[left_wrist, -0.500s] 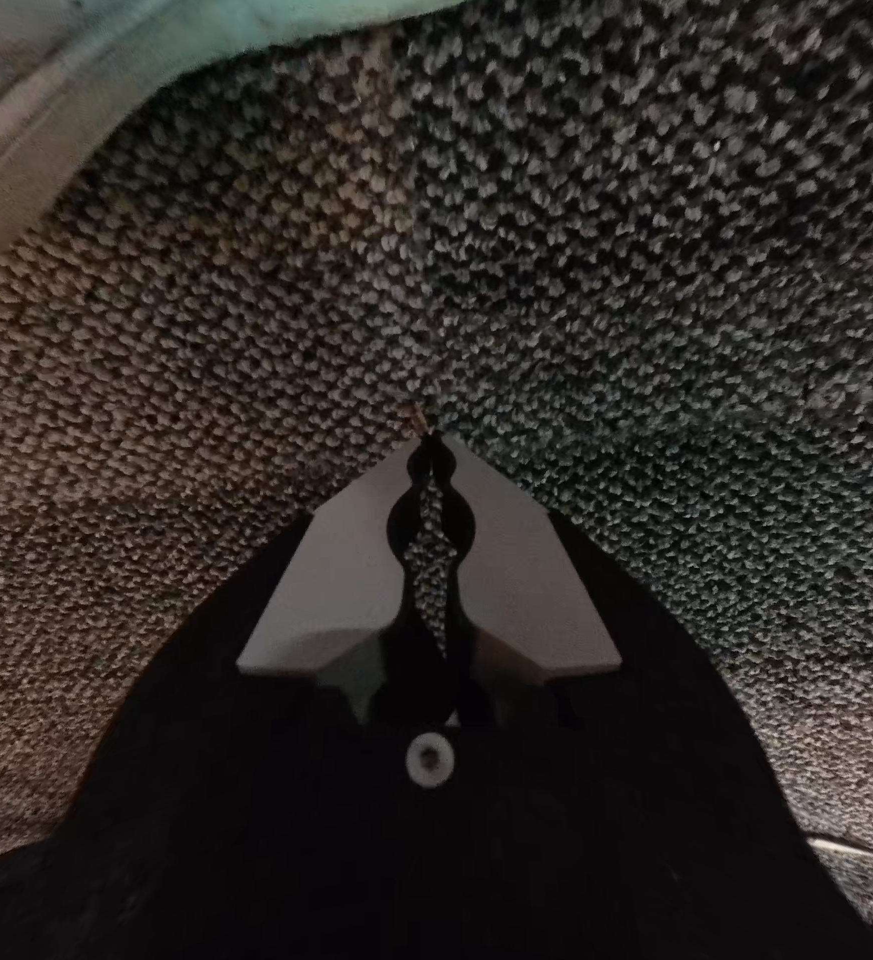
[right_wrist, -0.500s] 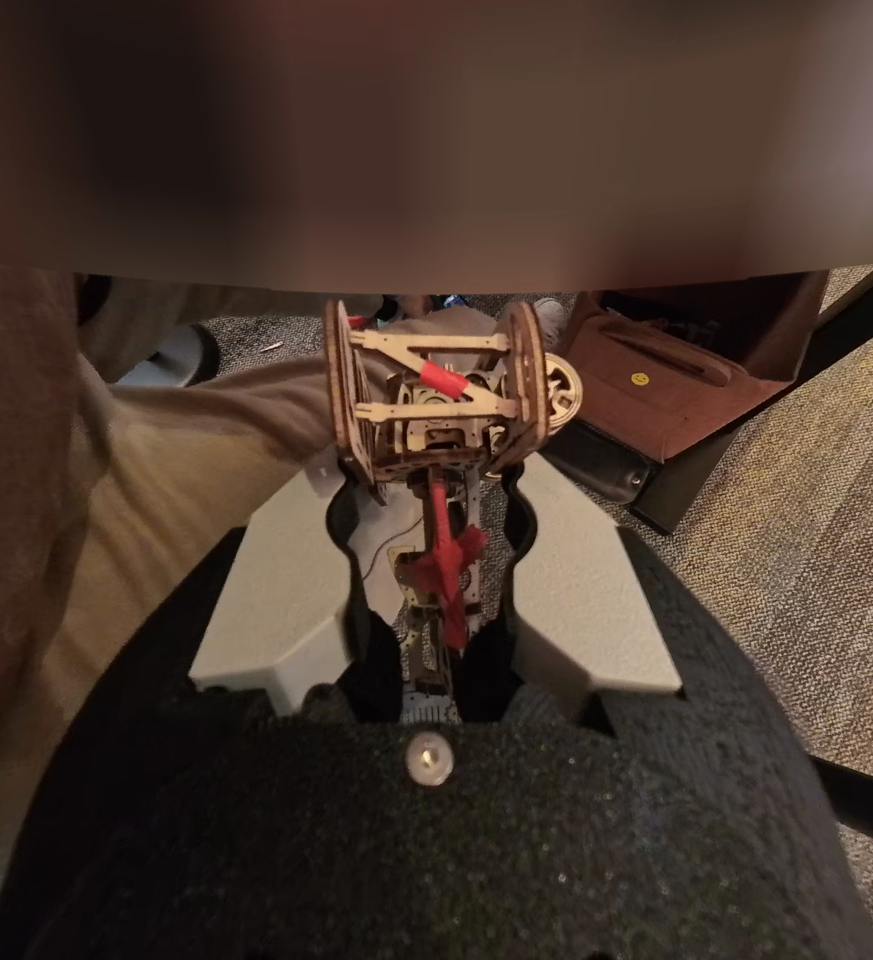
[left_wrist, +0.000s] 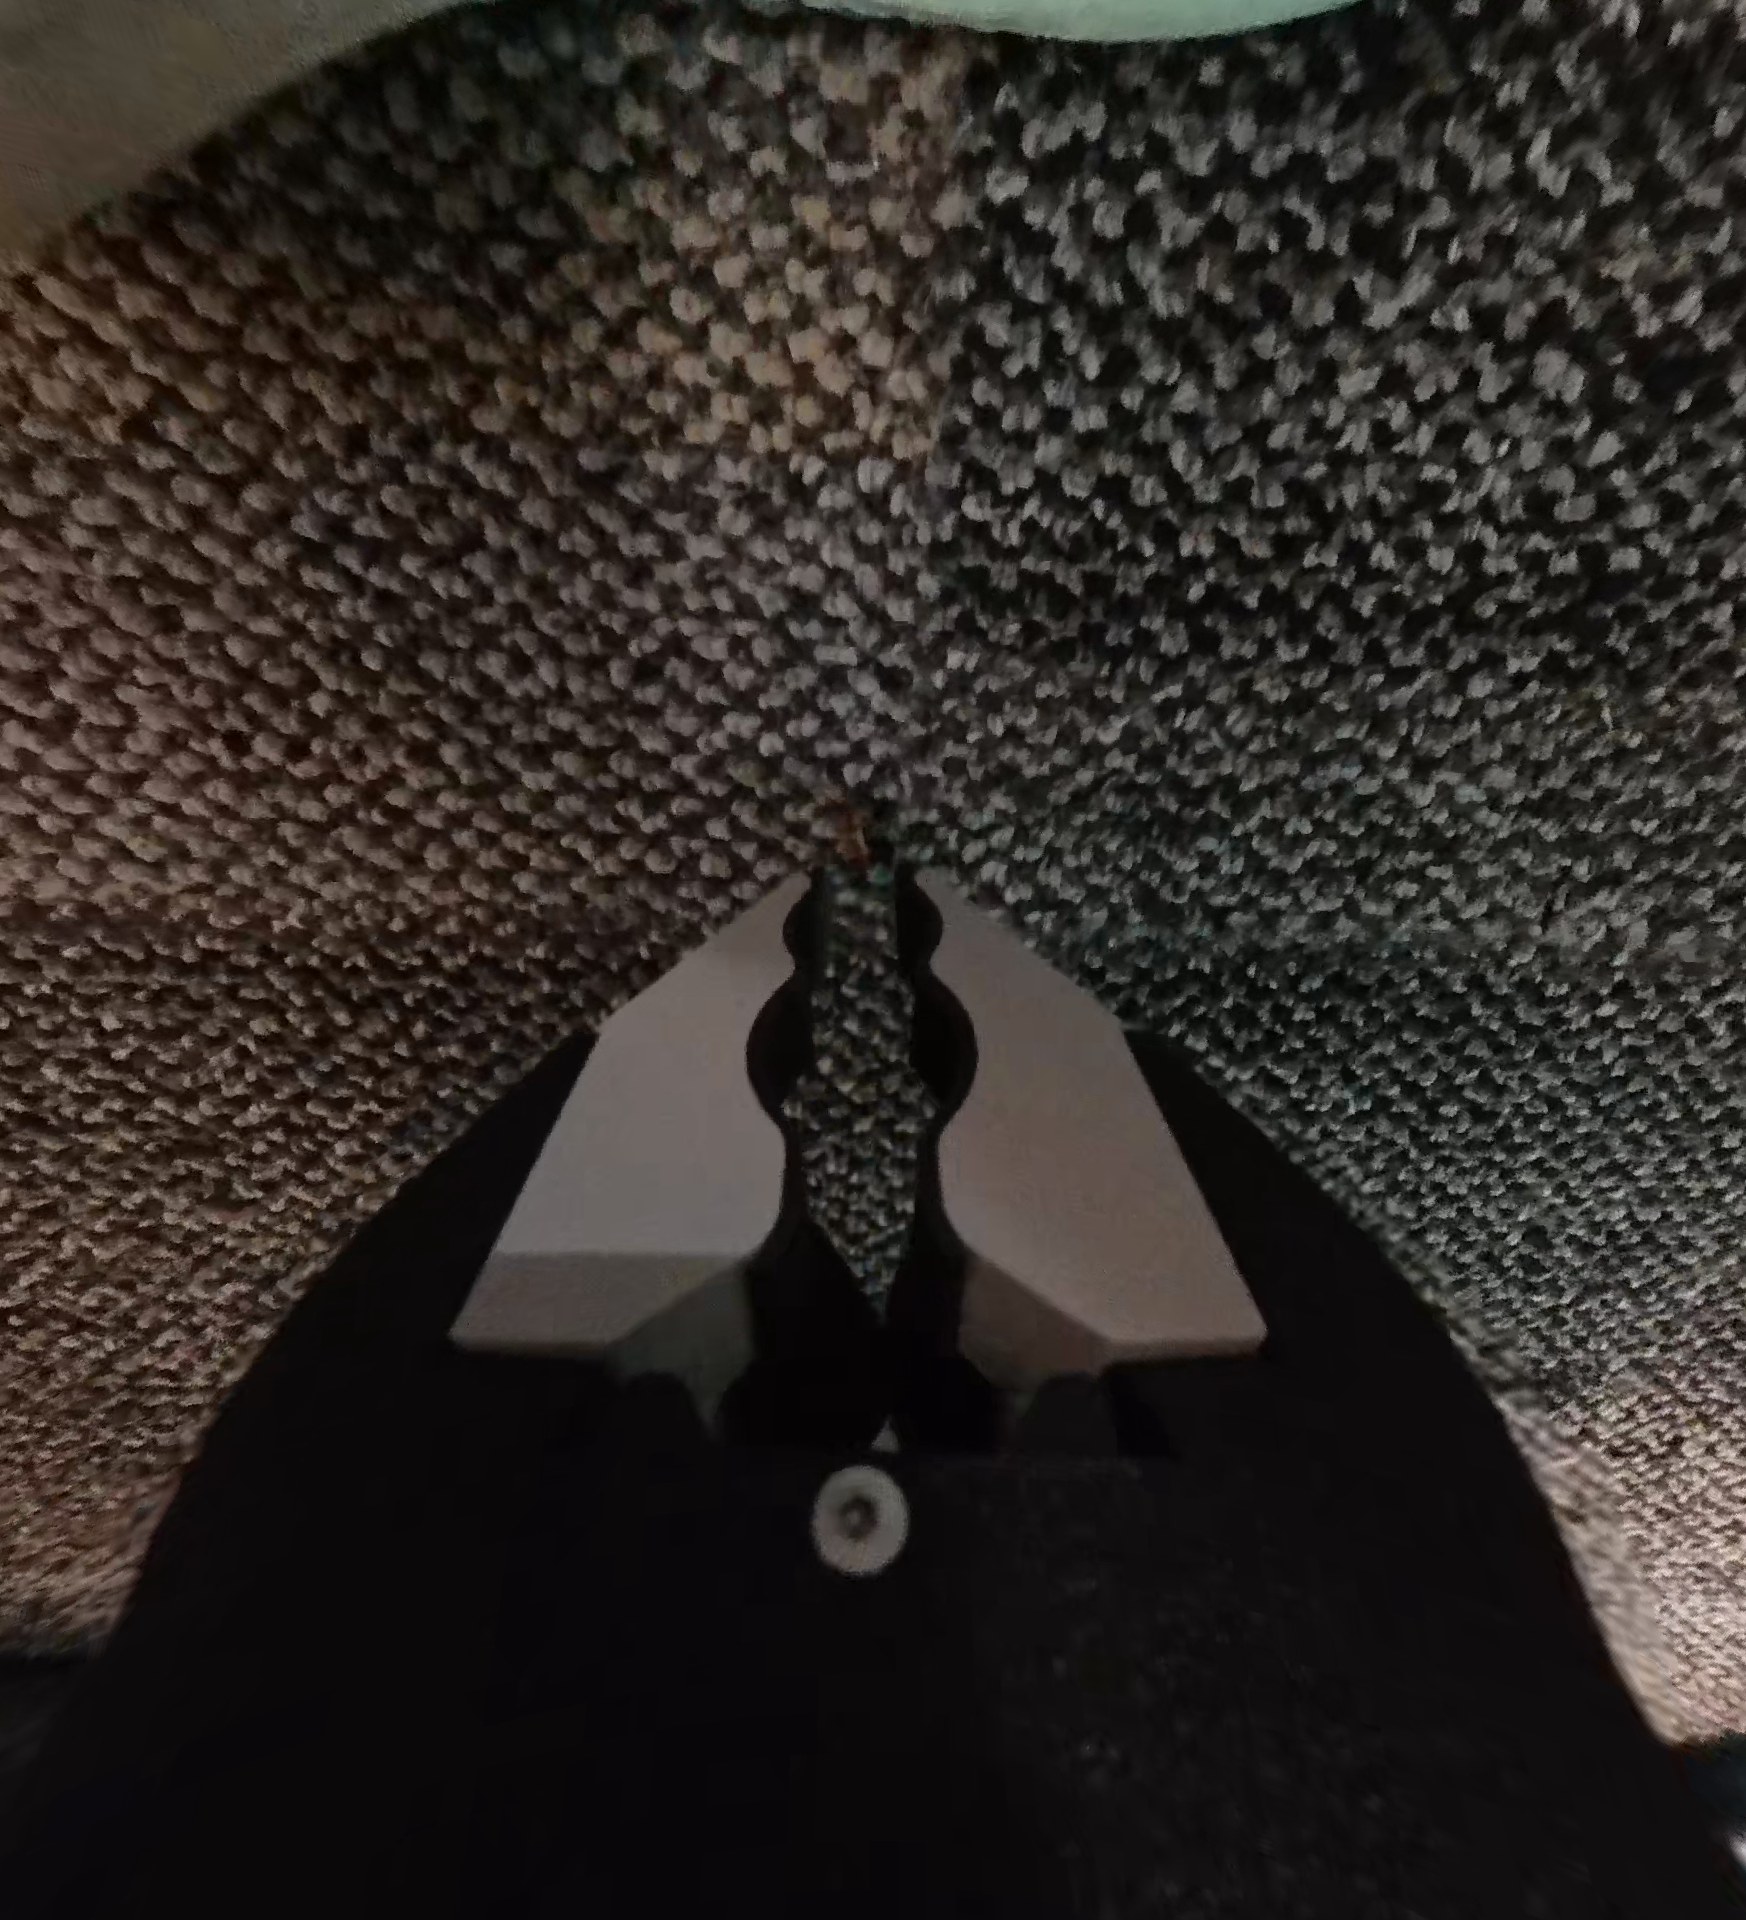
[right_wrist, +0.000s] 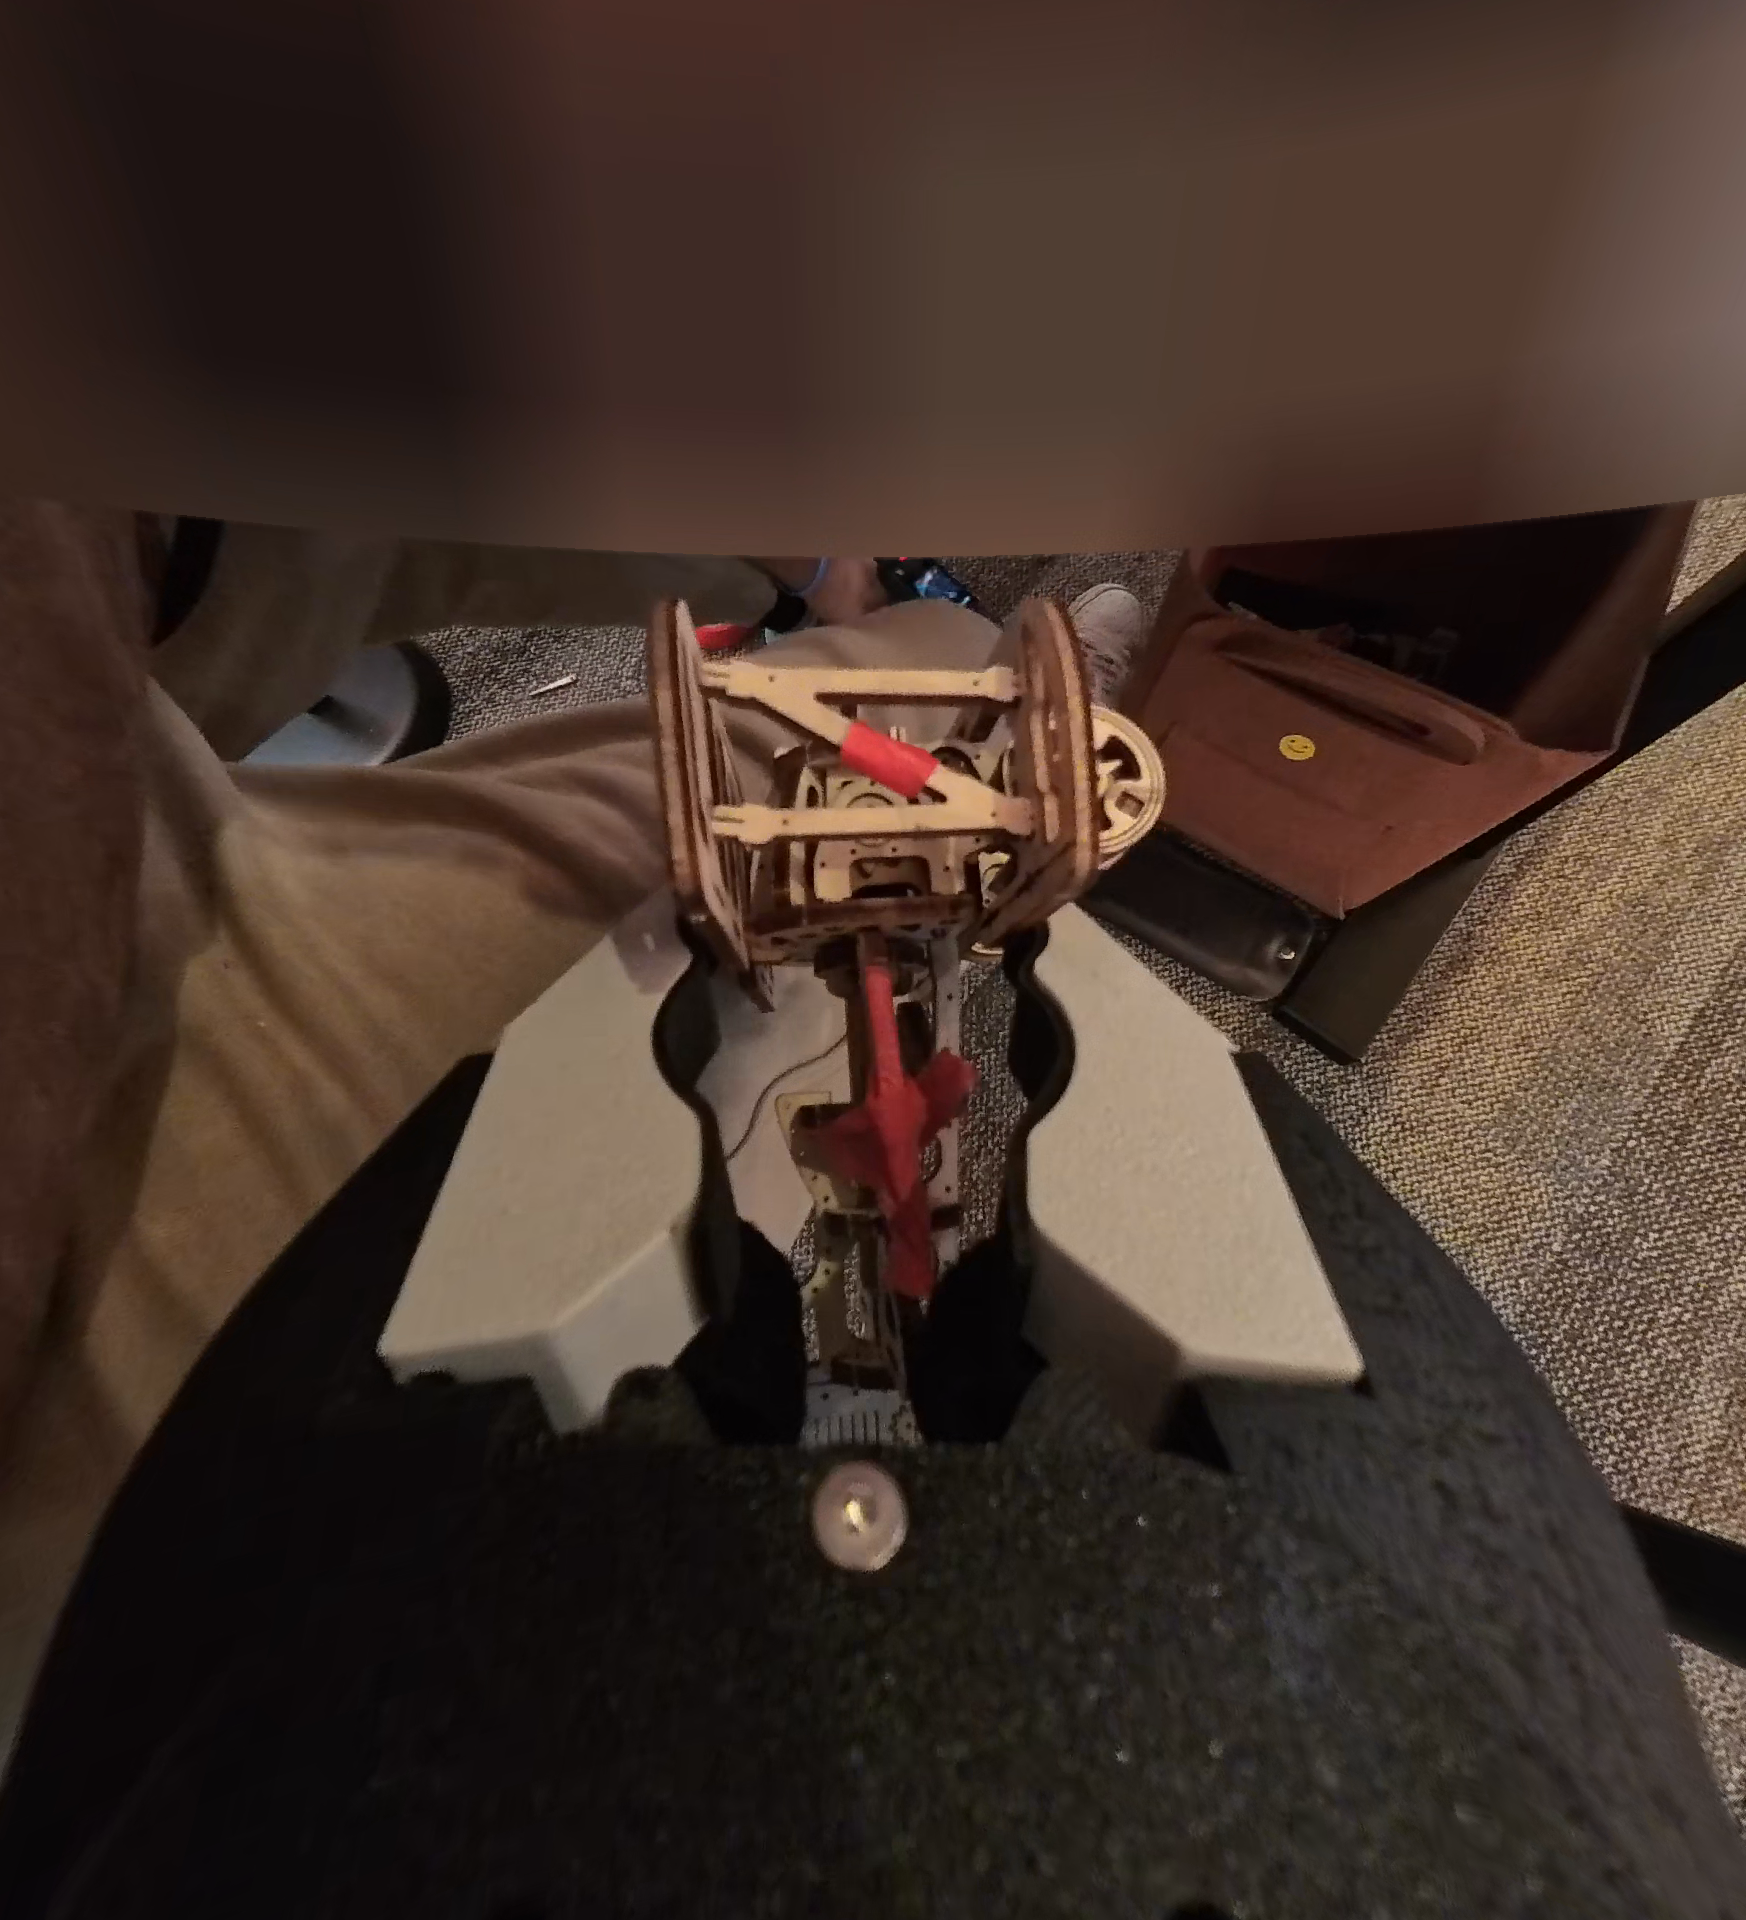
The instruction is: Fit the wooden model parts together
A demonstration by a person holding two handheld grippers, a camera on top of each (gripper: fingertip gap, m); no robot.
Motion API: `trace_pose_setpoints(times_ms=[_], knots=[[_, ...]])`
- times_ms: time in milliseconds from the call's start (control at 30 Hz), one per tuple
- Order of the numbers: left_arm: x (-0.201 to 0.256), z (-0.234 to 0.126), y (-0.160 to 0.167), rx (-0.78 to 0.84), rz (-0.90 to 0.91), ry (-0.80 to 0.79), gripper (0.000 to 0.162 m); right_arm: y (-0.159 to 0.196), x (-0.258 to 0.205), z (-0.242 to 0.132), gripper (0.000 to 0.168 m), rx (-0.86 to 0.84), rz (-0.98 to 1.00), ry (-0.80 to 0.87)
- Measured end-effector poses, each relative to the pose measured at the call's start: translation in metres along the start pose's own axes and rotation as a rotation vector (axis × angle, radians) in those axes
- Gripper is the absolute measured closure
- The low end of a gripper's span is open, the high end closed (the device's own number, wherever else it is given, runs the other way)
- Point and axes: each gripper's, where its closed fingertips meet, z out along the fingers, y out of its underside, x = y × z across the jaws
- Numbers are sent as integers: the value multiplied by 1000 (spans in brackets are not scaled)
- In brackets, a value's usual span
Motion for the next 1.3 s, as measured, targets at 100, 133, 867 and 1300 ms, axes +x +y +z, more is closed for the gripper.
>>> trace_pose_setpoints(times_ms=[100, 133, 867, 1300], knots=[[-1, 3, -3, -4, -13, 0, 158, 0, 0, 0, 115, -1, 1, 1], [-2, 3, -3, -5, -17, -4, 160, 0, 1, -1, 115, -2, 1, 3], [331, -391, -108, 302, 411, 78, 162, -83, -9, -20, 115, 142, -328, 82], [2, -728, -174, 911, 51, -472, 161, -377, 147, 192, 115, 324, -1247, 457]])
